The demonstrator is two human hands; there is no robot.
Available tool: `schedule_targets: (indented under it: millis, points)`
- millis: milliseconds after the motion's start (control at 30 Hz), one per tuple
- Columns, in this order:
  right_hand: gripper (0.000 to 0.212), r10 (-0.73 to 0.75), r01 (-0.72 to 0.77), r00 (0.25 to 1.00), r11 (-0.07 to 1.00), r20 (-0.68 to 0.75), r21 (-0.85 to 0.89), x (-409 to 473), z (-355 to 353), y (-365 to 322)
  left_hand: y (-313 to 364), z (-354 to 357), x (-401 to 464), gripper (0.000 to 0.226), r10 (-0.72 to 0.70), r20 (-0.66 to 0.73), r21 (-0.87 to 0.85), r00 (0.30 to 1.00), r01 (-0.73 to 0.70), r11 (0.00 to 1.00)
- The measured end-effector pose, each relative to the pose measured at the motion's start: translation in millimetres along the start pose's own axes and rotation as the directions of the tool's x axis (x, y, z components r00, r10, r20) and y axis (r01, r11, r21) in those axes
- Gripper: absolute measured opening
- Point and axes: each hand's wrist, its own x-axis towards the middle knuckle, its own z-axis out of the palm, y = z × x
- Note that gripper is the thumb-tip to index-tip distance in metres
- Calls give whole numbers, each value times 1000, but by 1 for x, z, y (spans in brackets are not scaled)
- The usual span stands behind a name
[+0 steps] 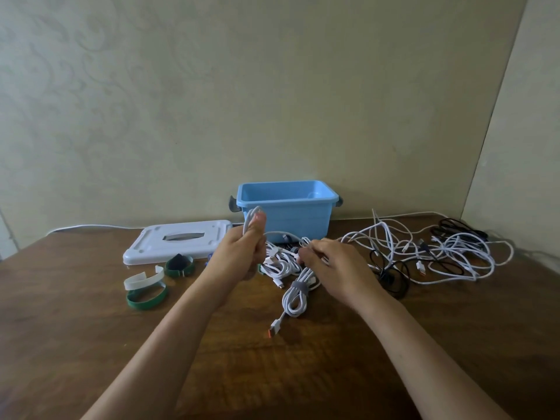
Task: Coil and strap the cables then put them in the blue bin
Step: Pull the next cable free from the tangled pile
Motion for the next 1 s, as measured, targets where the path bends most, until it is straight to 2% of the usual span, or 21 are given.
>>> schedule_targets:
  millis: [100, 167, 267, 333, 400, 500, 633, 767, 867, 1000]
  points:
    - [43, 40, -38, 999, 994, -17, 107, -3, 1, -6, -5, 4, 0, 54, -10, 45, 82, 999, 6, 997]
    - [40, 17, -12, 999, 993, -45, 118, -7, 3, -13, -8, 14, -2, 51, 21, 69, 222, 997, -36, 974]
    - [33, -32, 40, 997, 990, -65, 135, -13, 7, -23, -13, 23, -5, 46, 100, 104, 305, 990, -127, 944]
    - [27, -58, 64, 997, 989, -48, 130, -14, 9, -26, -15, 23, -6, 57, 134, 122, 379, 983, -171, 910]
    - [23, -103, 103, 995, 990, -10, 93, -16, 11, -27, -21, 24, -3, 69, 105, 113, 389, 988, -141, 910]
    - [22, -147, 145, 989, 987, 24, 67, -17, 12, -28, -24, 28, -6, 59, 89, 100, 369, 991, -120, 922]
    - [18, -184, 181, 982, 979, 28, 93, -15, 2, -27, -19, 30, -8, 65, 265, 2, 501, 964, -230, 834]
    - [25, -150, 149, 989, 985, -3, -81, -10, -8, -17, -19, 24, -2, 73, 373, -158, 508, 915, -249, 825]
    - [23, -133, 135, 991, 989, 34, -66, -9, -3, -17, -21, 15, 4, 70, 349, -276, 431, 896, -210, 878]
    - [19, -182, 171, 963, 983, 200, 69, -19, 17, -34, -23, 15, 5, 72, 311, -304, 320, 901, -211, 924]
